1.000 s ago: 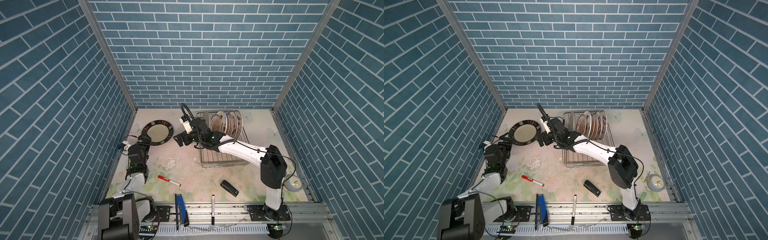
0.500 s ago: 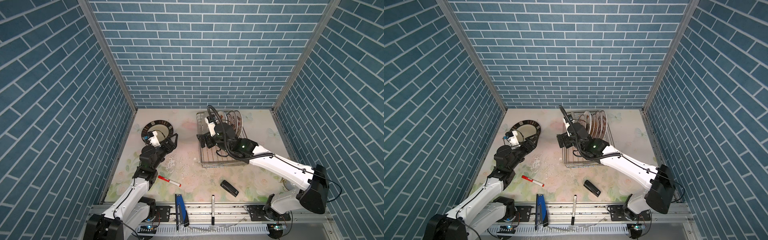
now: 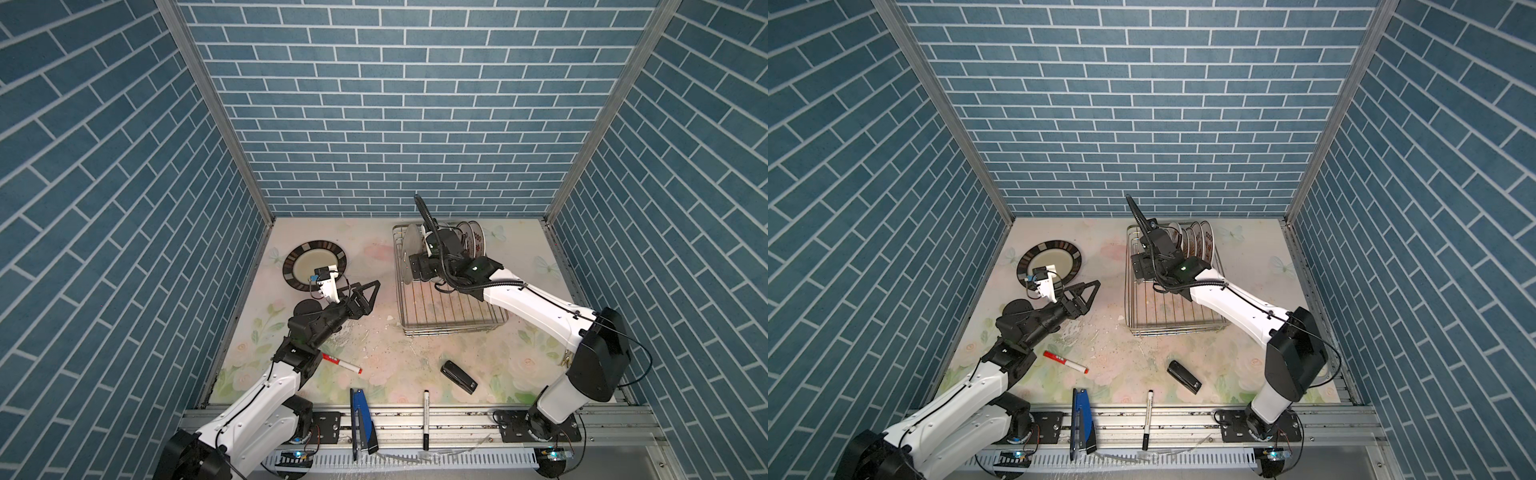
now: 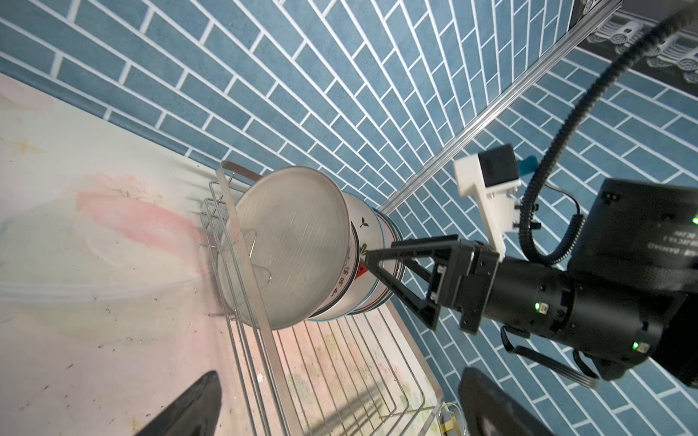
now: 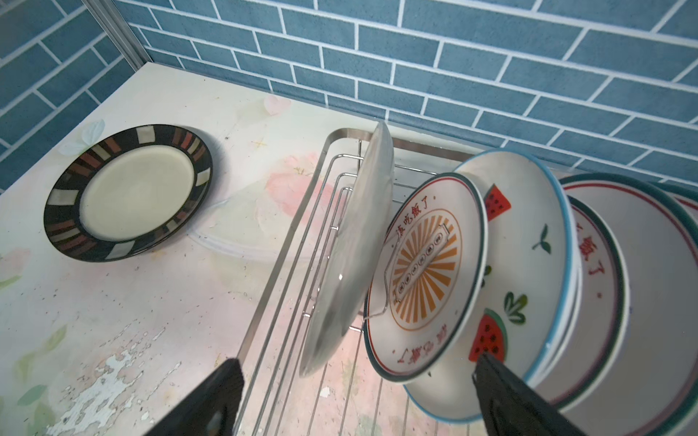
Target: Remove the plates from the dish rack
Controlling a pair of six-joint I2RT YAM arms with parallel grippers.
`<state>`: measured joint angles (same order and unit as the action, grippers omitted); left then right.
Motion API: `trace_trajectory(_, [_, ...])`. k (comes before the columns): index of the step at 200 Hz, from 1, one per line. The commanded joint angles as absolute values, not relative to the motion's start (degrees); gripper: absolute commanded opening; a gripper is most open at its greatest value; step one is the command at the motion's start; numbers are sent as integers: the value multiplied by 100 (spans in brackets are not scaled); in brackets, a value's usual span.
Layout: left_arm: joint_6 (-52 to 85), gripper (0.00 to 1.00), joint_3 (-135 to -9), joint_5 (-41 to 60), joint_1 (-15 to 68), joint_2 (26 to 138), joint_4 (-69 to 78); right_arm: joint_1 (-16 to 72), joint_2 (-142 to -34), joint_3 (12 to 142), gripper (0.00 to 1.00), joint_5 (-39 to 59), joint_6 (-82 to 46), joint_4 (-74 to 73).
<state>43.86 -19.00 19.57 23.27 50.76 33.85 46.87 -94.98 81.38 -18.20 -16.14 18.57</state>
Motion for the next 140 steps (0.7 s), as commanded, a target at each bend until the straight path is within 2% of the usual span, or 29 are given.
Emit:
trace_trajectory(1, [4132, 100, -1990, 1998, 2410, 5264, 3647, 4658, -9784, 8578, 94, -1907, -1528, 1824])
trace_trajectory(28, [4088, 100, -2016, 2021, 2524, 5621, 3996, 4649, -10242, 9007, 85, -2324, -1625, 1976])
trace_trajectory(46, [4088, 100, -2080, 2076, 2606, 5939, 4194, 4662, -10417, 9178, 73, -2703, -1692, 2042])
trace_trajectory(93, [4289, 100, -2205, 2277, 2662, 6804, 5018, 4684, -10977, 9784, 57, -3411, -1888, 2423])
trace_trajectory(118, [4365, 100, -2265, 2437, 2661, 7053, 5220, 4725, -11228, 10026, 54, -3723, -1907, 2551])
trace_trajectory(140, [4259, 100, -2470, 2461, 2663, 7054, 4611, 4728, -11448, 10325, 51, -3778, -1907, 2801])
